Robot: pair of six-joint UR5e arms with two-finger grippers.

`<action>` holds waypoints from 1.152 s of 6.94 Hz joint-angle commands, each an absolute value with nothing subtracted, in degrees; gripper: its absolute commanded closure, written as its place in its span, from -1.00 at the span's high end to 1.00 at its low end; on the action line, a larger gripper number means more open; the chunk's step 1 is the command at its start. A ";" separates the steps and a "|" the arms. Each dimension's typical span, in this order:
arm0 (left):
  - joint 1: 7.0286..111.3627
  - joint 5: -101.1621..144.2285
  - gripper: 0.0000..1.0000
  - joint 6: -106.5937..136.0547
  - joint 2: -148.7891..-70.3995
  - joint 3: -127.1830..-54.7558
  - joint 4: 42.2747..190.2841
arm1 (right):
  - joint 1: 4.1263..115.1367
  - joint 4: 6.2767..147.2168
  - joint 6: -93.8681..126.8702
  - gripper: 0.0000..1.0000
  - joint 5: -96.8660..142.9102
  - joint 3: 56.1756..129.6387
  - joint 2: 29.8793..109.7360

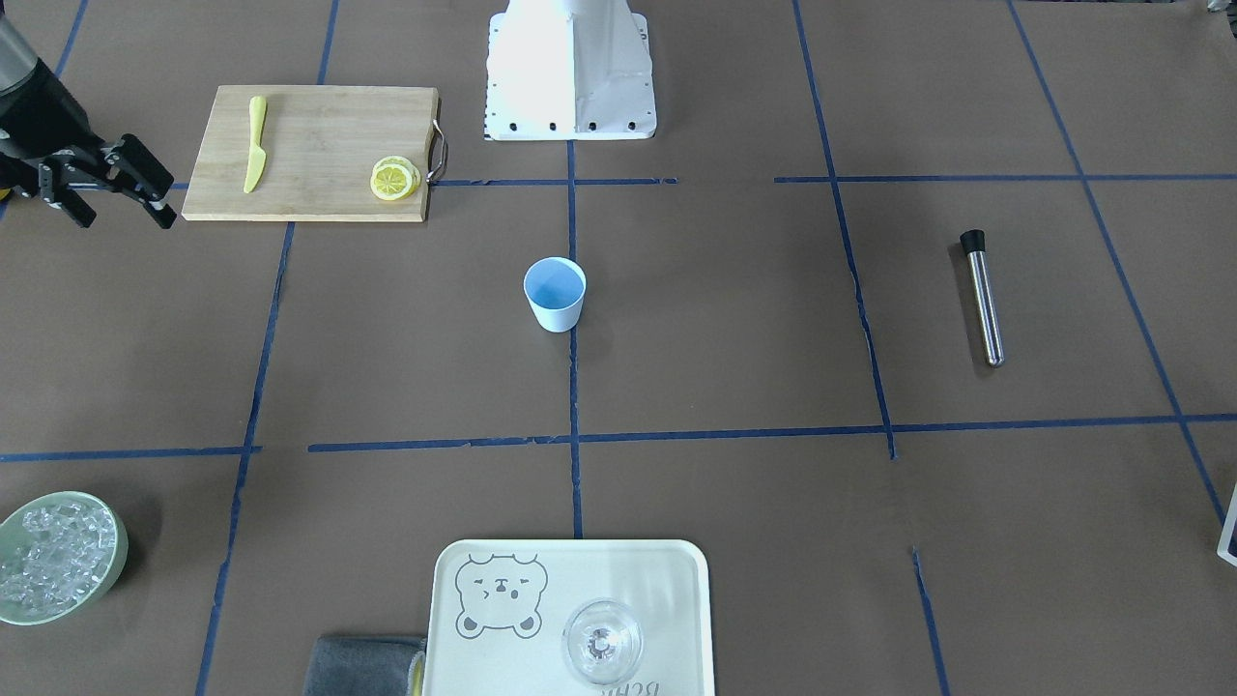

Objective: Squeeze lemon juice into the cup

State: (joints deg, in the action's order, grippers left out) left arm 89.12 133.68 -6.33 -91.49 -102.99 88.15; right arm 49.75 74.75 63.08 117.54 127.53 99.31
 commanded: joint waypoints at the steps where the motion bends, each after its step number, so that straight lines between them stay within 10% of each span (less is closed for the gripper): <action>1: 89.12 133.68 1.00 -6.33 -91.49 -103.10 88.15 | 36.20 74.62 74.39 1.00 106.86 132.52 100.11; 8: 89.12 133.68 1.00 -6.68 -91.32 -102.13 88.24 | 14.08 79.37 84.63 1.00 93.09 127.10 89.13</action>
State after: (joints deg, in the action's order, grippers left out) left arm 89.12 133.68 -6.63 -91.32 -102.44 88.21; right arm 16.68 79.40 82.39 95.47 128.72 91.17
